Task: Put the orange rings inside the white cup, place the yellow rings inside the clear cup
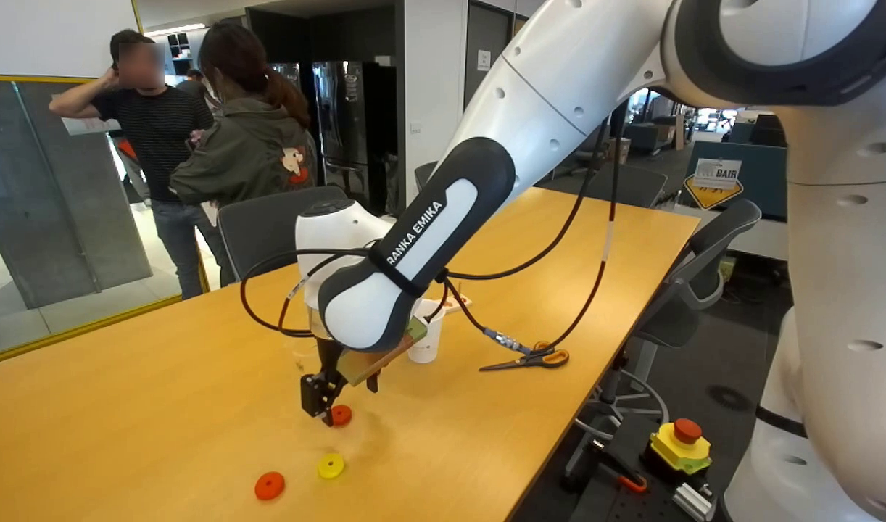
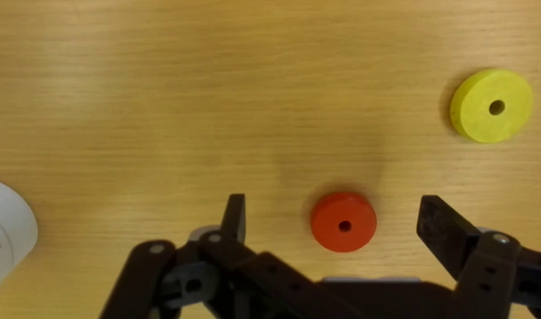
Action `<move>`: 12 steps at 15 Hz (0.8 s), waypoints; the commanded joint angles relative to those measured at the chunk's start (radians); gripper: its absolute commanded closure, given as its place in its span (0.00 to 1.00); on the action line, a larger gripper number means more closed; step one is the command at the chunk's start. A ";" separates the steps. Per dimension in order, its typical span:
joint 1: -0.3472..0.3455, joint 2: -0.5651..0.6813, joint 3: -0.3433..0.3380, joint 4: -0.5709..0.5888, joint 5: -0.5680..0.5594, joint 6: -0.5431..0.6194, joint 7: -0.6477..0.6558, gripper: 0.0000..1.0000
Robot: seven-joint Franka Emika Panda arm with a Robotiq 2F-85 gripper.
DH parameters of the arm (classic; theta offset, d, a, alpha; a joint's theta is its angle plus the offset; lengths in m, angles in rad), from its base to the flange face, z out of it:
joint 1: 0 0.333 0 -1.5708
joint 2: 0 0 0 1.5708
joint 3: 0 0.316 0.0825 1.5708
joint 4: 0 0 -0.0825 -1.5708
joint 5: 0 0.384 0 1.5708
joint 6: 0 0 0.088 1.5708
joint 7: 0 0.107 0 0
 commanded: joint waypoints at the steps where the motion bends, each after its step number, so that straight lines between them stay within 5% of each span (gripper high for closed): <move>1: 0.022 0.029 -0.022 0.043 0.050 0.016 -0.012 0.00; 12: 0.030 0.065 -0.033 0.050 0.082 0.058 -0.016 0.00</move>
